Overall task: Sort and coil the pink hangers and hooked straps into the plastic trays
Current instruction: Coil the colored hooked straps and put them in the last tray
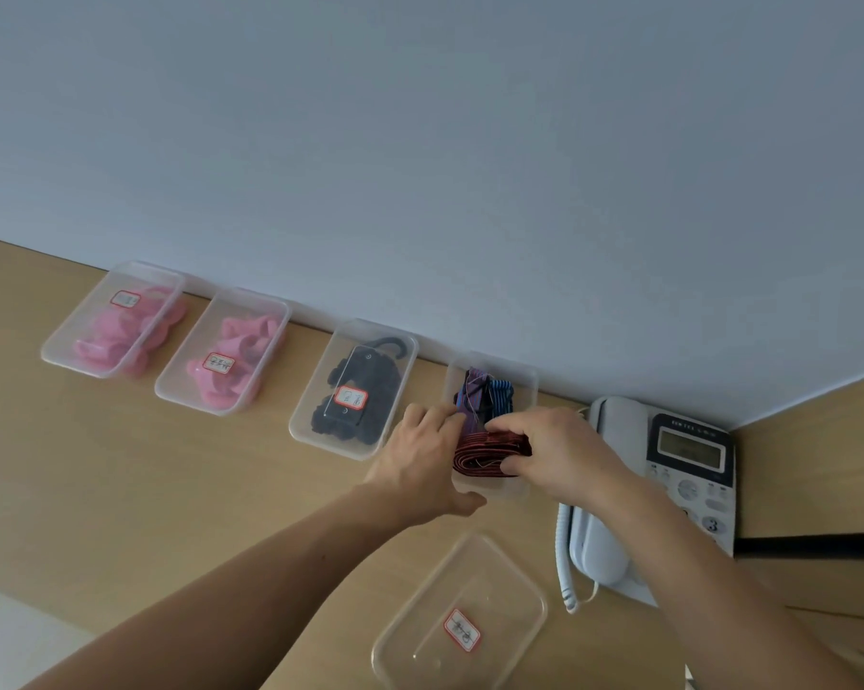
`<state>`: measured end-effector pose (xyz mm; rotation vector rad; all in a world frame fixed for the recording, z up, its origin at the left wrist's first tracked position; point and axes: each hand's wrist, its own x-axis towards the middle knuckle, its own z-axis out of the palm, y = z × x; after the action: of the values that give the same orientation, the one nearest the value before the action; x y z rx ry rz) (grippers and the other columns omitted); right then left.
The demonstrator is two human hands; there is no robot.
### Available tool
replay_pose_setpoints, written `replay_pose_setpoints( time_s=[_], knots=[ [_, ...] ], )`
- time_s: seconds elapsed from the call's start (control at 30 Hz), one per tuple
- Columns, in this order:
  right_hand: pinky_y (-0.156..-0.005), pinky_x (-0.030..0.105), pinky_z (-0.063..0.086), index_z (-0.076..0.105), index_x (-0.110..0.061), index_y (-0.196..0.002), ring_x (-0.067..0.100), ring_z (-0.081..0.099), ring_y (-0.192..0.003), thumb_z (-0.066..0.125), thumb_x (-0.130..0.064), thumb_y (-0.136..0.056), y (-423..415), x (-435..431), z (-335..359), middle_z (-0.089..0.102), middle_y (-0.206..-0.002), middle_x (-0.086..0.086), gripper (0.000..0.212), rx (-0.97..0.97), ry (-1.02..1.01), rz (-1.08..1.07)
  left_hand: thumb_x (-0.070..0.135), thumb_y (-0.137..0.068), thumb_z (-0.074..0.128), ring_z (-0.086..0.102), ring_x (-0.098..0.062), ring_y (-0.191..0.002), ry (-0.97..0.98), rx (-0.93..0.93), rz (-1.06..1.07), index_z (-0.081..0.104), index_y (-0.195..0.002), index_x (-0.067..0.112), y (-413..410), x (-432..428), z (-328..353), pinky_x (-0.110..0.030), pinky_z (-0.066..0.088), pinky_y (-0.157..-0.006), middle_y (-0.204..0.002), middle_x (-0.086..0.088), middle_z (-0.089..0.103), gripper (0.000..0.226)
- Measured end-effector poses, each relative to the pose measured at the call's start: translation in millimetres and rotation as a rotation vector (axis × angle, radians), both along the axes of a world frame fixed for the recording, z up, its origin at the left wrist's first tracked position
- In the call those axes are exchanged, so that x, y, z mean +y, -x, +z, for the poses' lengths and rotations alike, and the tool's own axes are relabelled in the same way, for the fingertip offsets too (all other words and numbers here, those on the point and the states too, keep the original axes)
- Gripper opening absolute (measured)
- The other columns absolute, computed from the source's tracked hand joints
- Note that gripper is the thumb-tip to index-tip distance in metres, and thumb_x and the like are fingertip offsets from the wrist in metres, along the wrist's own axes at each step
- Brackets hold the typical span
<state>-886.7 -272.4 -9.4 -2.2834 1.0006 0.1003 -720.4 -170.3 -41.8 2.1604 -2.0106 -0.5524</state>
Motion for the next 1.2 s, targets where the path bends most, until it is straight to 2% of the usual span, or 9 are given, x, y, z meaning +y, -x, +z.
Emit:
replay_pose_setpoints(
  time_s=[0.1,0.3,0.43,0.53,0.6,0.7,0.9,1.03,1.2],
  knots=[
    [-0.085,0.031,0.046,0.062,-0.040,-0.122,0.015,0.058,-0.099,0.072,-0.024,-0.079,-8,2,-4,0.065,-0.105,-0.006,0.047,0.057,0.035,0.082,0.065,-0.060,0.071,0.040,-0.021,-0.109,0.014,0.016,0.004,0.053,-0.127,0.018,2,2,-3,-0.029,0.036,-0.099,-0.130,0.005,0.049,0.084],
    [-0.083,0.032,0.045,0.057,-0.040,-0.127,0.017,0.055,-0.102,0.066,-0.022,-0.081,-10,6,-14,0.061,-0.105,-0.006,0.051,0.113,0.143,0.200,0.073,-0.062,0.057,0.043,-0.020,-0.113,0.066,0.049,-0.015,0.058,-0.126,0.021,-6,6,2,-0.033,0.038,-0.103,-0.131,0.008,0.053,0.083],
    [-0.084,0.030,0.042,0.053,-0.038,-0.132,0.017,0.052,-0.105,0.066,-0.028,-0.080,-4,7,-20,0.058,-0.108,-0.006,0.055,0.111,0.175,0.235,0.050,-0.077,0.063,0.046,-0.023,-0.113,0.143,0.028,0.004,0.068,-0.114,0.028,-11,5,4,-0.033,0.037,-0.096,-0.123,0.009,0.060,0.044],
    [-0.085,0.027,0.041,0.049,-0.034,-0.136,0.016,0.053,-0.109,0.069,-0.033,-0.076,3,5,-19,0.060,-0.116,-0.005,0.063,0.017,0.057,0.110,0.043,-0.081,0.064,0.045,-0.023,-0.112,0.126,0.026,-0.028,0.072,-0.106,0.032,-10,1,2,-0.031,0.032,-0.096,-0.116,0.009,0.060,0.029],
    [-0.086,0.024,0.038,0.054,-0.030,-0.132,0.014,0.053,-0.110,0.069,-0.028,-0.077,7,1,-16,0.061,-0.116,-0.006,0.057,-0.009,0.046,0.072,0.045,-0.083,0.062,0.043,-0.021,-0.113,0.099,0.031,-0.027,0.072,-0.110,0.034,-9,0,1,-0.031,0.031,-0.098,-0.114,0.009,0.060,0.031],
    [-0.087,0.029,0.041,0.065,-0.029,-0.118,0.016,0.054,-0.104,0.065,-0.016,-0.080,8,-2,-12,0.064,-0.107,-0.007,0.041,0.018,0.093,0.137,0.046,-0.086,0.061,0.043,-0.019,-0.112,0.079,0.061,-0.014,0.071,-0.115,0.035,-11,1,-1,-0.030,0.030,-0.098,-0.113,0.010,0.061,0.033],
    [-0.082,0.037,0.047,0.071,-0.022,-0.107,0.021,0.051,-0.095,0.058,0.001,-0.076,-6,-1,-3,0.067,-0.102,-0.006,0.041,-0.075,0.290,0.182,0.046,-0.089,0.058,0.043,-0.019,-0.109,0.027,0.050,-0.038,0.069,-0.117,0.033,-12,-1,1,-0.031,0.033,-0.097,-0.112,0.011,0.063,0.033],
    [-0.078,0.044,0.049,0.069,-0.016,-0.103,0.026,0.055,-0.095,0.053,0.005,-0.078,-15,-3,-7,0.066,-0.101,0.000,0.036,-0.121,0.272,0.185,0.044,-0.088,0.058,0.044,-0.020,-0.102,0.028,0.051,-0.034,0.071,-0.113,0.028,-12,0,0,-0.031,0.037,-0.093,-0.107,0.008,0.064,0.032],
    [-0.071,0.047,0.051,0.070,-0.007,-0.098,0.033,0.061,-0.090,0.058,0.010,-0.075,-19,4,-18,0.065,-0.097,0.010,0.031,-0.183,0.256,0.098,0.044,-0.085,0.058,0.046,-0.020,-0.098,0.036,0.048,0.005,0.070,-0.108,0.026,-9,0,-3,-0.031,0.039,-0.091,-0.102,0.008,0.065,0.031]
  ],
)
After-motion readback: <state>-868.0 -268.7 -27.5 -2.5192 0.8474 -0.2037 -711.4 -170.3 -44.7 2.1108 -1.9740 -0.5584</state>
